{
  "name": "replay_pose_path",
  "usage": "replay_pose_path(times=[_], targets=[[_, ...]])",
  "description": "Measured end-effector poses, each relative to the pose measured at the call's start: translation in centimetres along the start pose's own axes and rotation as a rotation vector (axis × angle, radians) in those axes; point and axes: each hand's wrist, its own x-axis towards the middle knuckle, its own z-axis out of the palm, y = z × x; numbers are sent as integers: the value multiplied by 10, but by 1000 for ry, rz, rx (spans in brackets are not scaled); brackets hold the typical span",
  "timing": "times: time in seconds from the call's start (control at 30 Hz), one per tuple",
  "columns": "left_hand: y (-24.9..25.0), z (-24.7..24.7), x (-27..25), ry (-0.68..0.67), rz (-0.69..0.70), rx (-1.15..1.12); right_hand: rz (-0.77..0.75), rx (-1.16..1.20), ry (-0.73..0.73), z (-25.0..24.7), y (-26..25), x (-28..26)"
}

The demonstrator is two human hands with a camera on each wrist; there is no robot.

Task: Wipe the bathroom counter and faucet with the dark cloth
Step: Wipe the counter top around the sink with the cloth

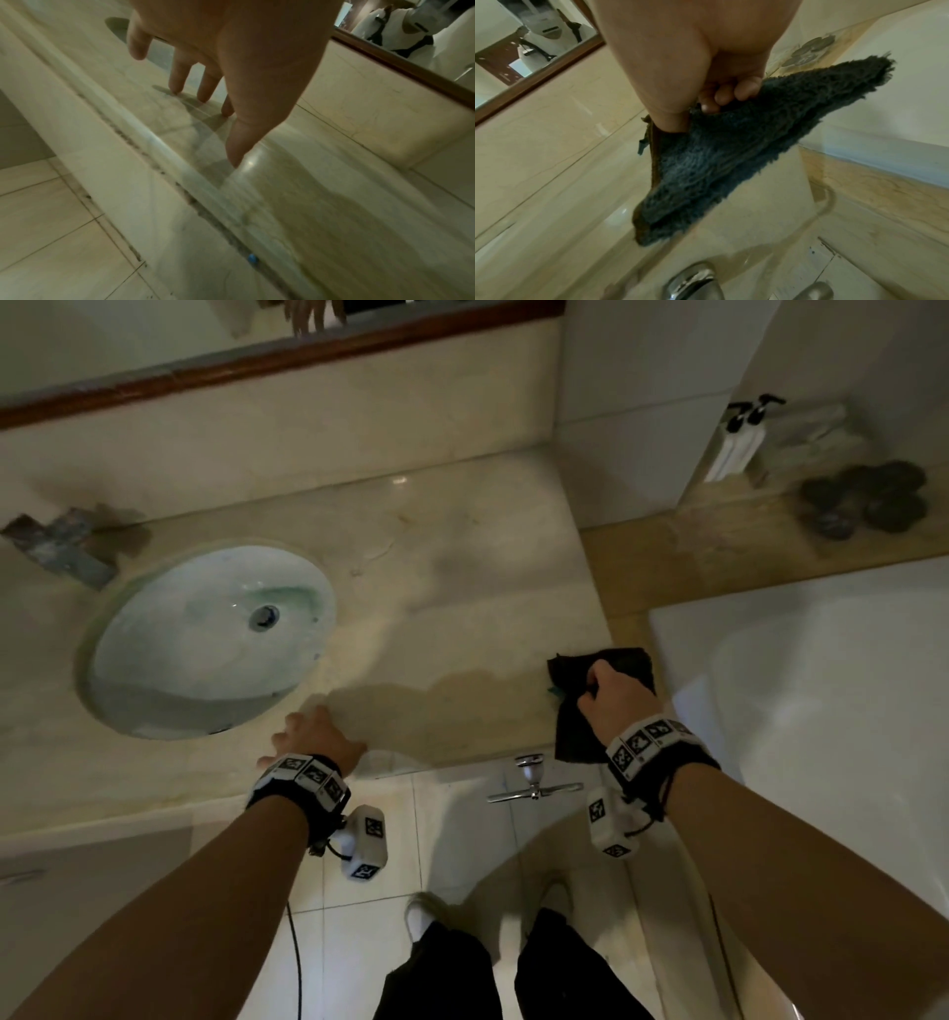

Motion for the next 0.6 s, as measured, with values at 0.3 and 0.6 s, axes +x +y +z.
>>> replay_pose_path(times=[0.3, 0.6], targets=[[-50, -4, 14, 123, 120, -150, -121, -109, 30, 48, -80, -15], [-143, -16, 58, 153, 137, -257, -185, -141, -20, 130, -211, -37]])
